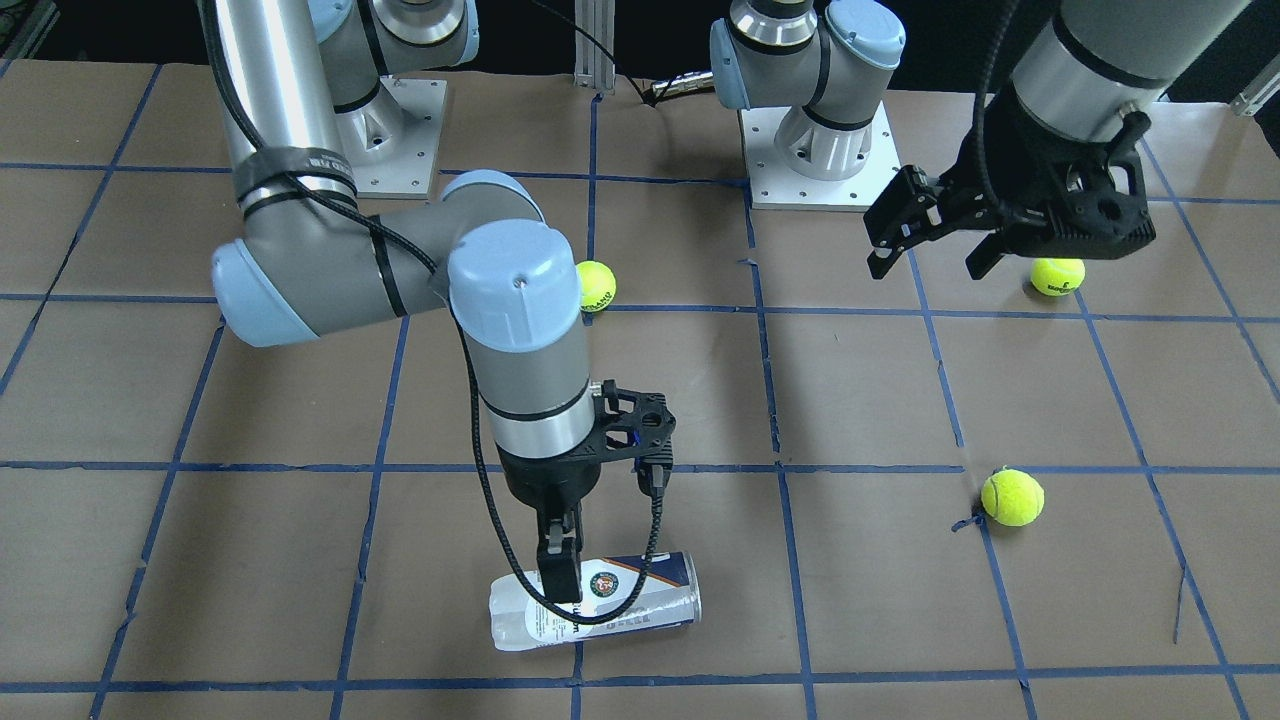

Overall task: Lift up tennis ball bucket
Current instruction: 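Open the right gripper and lift away while the left arm approaches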

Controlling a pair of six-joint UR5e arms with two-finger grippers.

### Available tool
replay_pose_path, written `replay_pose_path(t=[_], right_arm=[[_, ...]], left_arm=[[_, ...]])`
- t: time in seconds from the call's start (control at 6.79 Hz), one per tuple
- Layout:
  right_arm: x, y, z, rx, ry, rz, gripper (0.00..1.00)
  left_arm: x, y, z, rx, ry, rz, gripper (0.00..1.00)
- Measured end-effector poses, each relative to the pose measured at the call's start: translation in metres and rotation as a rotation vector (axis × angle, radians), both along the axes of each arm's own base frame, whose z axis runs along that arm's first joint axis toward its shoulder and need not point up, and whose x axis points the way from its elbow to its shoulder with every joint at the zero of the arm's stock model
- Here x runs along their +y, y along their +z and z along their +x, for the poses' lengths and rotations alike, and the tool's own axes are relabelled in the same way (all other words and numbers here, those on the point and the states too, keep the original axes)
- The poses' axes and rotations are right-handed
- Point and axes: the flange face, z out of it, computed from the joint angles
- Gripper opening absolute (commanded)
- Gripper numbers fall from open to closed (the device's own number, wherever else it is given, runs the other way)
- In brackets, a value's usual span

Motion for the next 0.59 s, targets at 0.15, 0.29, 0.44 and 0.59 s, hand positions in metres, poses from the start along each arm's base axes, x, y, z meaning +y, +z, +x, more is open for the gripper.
replay_pose_path(t=[0.15, 0.29, 0.44, 0.59], right_arm=[[0.001, 0.024, -0.024, -0.043, -0.122, 0.012, 1.00], [0.002, 0.044, -0.048, -0.091, -0.278, 0.028, 1.00], [0.008, 0.067, -0.068, -0.133, -0.427, 0.047, 1.00], [0.020, 0.090, -0.089, -0.157, -0.576, 0.093, 1.00]], left_arm=[[-0.037, -0.022, 0.006, 0.046, 0.017, 0.030, 0.97], [-0.086, -0.056, 0.008, 0.110, 0.027, 0.055, 0.97], [-0.136, -0.102, 0.008, 0.187, 0.035, 0.057, 0.97], [-0.171, -0.143, 0.007, 0.240, 0.037, 0.052, 0.96]])
